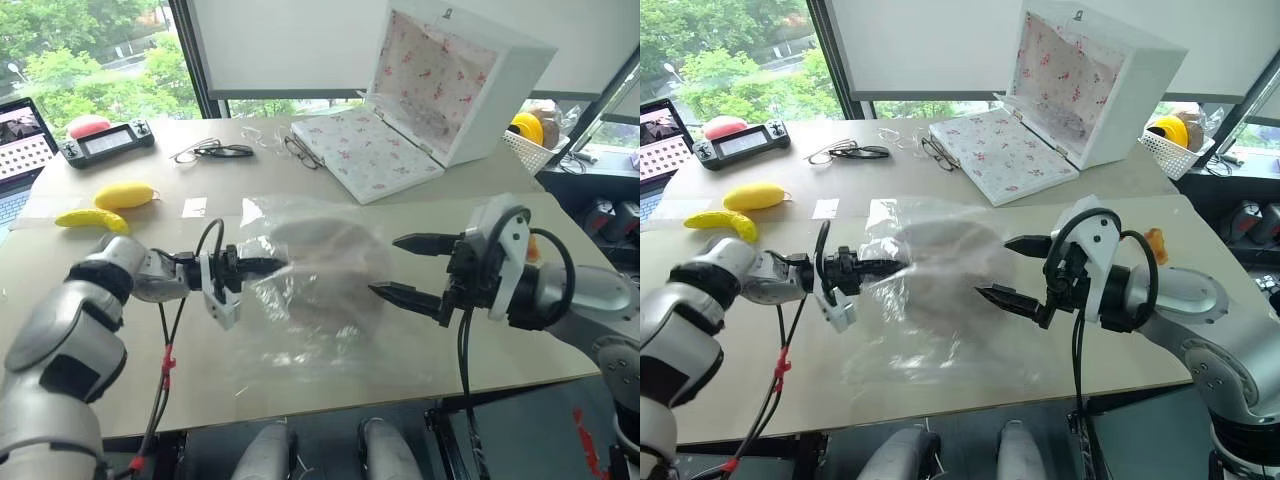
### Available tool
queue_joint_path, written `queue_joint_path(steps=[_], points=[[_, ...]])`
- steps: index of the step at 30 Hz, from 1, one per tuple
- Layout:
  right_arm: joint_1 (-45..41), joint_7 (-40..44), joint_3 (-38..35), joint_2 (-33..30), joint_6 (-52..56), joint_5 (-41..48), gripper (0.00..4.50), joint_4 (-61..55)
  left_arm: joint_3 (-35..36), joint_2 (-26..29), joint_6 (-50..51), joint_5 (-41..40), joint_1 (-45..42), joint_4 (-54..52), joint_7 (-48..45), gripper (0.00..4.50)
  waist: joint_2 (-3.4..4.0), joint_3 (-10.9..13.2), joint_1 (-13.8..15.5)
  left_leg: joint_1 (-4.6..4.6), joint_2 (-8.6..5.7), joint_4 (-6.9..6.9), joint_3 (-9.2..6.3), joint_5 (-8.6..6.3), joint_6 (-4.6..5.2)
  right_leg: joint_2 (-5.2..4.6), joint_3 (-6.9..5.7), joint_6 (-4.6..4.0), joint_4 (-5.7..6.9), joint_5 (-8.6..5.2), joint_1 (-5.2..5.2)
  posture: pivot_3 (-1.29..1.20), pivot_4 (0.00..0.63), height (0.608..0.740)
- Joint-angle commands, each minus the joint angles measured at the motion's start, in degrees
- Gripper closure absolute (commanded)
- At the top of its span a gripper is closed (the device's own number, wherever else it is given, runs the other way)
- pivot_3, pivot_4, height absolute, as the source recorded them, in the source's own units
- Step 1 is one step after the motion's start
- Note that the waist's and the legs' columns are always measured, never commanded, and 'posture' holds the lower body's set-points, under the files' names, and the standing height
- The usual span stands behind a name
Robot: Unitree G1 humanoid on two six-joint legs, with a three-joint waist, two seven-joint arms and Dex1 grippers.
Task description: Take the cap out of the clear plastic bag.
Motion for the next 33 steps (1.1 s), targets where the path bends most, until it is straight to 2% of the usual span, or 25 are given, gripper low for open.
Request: queue_joint_path(steps=[1, 8, 9, 10, 14, 17, 18, 19, 21, 28, 33], points=[[-0.54, 0.35, -0.3, 0.48, -2.27, -0.63, 0.0, -0.81, -3.02, -0.81, 13.35, 3.76, -5.04, 11.45, 4.01, 4.46, -0.01, 0.0, 0.0, 0.0, 0.0, 0.01, -0.01, 0.0, 0.01, 0.01, -0.02, 0.03, 0.0, -0.02, 0.02, 0.0, 0.15, 0.74], [-0.01, -0.23, -0.19, 1.23, -2.49, -1.27, 0.0, -1.26, -5.44, -1.09, 17.65, 2.86, -4.98, 16.77, 1.72, 4.46, -0.03, 0.02, -0.04, -0.2, -0.07, 0.04, -0.04, -0.06, 0.11, 0.02, -0.1, -0.01, 0.14, 0.04, -0.15, 0.0, 0.15, 0.74], [0.06, -0.28, -0.34, 1.19, -2.38, -1.2, 0.0, -1.4, -5.64, -1.06, 17.14, 2.64, -4.66, 16.73, 2.04, 3.76, -0.03, 0.02, 0.01, -0.28, -0.07, 0.05, -0.05, -0.06, 0.11, 0.02, -0.1, -0.09, 0.14, 0.11, -0.22, 0.0, 0.15, 0.74], [0.11, -0.29, -0.44, 1.16, -2.29, -1.17, 0.0, -1.49, -5.85, -1.04, 16.78, 2.48, -4.47, 16.67, 2.32, 3.62, -0.03, 0.02, 0.04, -0.43, -0.07, 0.1, -0.06, -0.06, 0.1, 0.02, -0.1, -0.36, 0.14, 0.31, -0.34, 0.0, 0.15, 0.74], [0.22, -0.13, -0.83, 0.87, -2.08, -0.97, 0.0, -1.54, -6.25, -0.99, 16.3, 1.82, -3.78, 16.77, 2.17, 2.18, -0.03, 0.02, 0.06, -0.44, -0.06, 0.11, -0.06, -0.05, 0.1, 0.02, -0.1, -0.36, 0.13, 0.33, -0.35, 0.0, 0.15, 0.74], [0.04, 0.04, -0.72, 0.72, -2.06, -1.02, 0.0, -1.5, -5.99, -0.63, 17.43, 1.28, -3.32, 17.2, 0.62, 1.2, -0.03, 0.02, 0.05, -0.43, -0.05, 0.13, -0.06, -0.05, 0.08, 0.02, -0.11, -0.34, 0.12, 0.32, -0.35, 0.0, 0.15, 0.74], [-0.02, 0.06, -0.67, 0.73, -2.09, -1.04, 0.0, -1.5, -5.83, -0.46, 17.55, 1.03, -3.22, 17.29, 0.27, 1.01, -0.03, 0.02, 0.04, -0.43, -0.05, 0.13, -0.06, -0.04, 0.08, 0.02, -0.11, -0.32, 0.12, 0.31, -0.35, 0.0, 0.15, 0.74], [-0.1, 0.09, -0.57, 0.77, -2.14, -1.1, 0.0, -1.46, -5.85, -0.23, 17.6, 0.92, -3.15, 17.31, 0.2, 0.5, -0.03, 0.02, 0.02, -0.41, -0.05, 0.14, -0.06, -0.04, 0.08, 0.02, -0.11, -0.32, 0.12, 0.31, -0.35, 0.0, 0.15, 0.74], [-0.21, 0.18, -0.4, 0.81, -2.22, -1.22, 0.0, -1.33, -5.79, 0.11, 17.6, 0.37, -3.07, 17.33, -0.28, 0.04, -0.03, 0.02, -0.01, -0.41, -0.05, 0.14, -0.06, -0.04, 0.07, 0.02, -0.11, -0.31, 0.13, 0.3, -0.35, 0.0, 0.15, 0.74], [-0.51, 0.12, 0.05, 1.09, -2.23, -1.3, 0.0, -1.29, -4.42, 2.04, 19.28, -2.35, -2.06, 17.82, -3.53, 0.04, -0.03, 0.02, -0.05, -0.42, -0.06, 0.14, -0.06, -0.04, 0.08, 0.02, -0.11, -0.36, 0.15, 0.34, -0.35, 0.0, 0.15, 0.74], [-0.48, -0.17, 0.11, 1.44, -2.28, -1.24, 0.0, -1.29, 1.55, 5.56, 21.45, -9.7, 2.26, 18.31, -9.48, 0.04, -0.03, 0.02, -0.47, -0.39, -0.05, 0.15, -0.06, -0.04, 0.08, 0.02, -0.11, -0.35, 0.16, 0.33, -0.36, 0.0, 0.15, 0.74]])
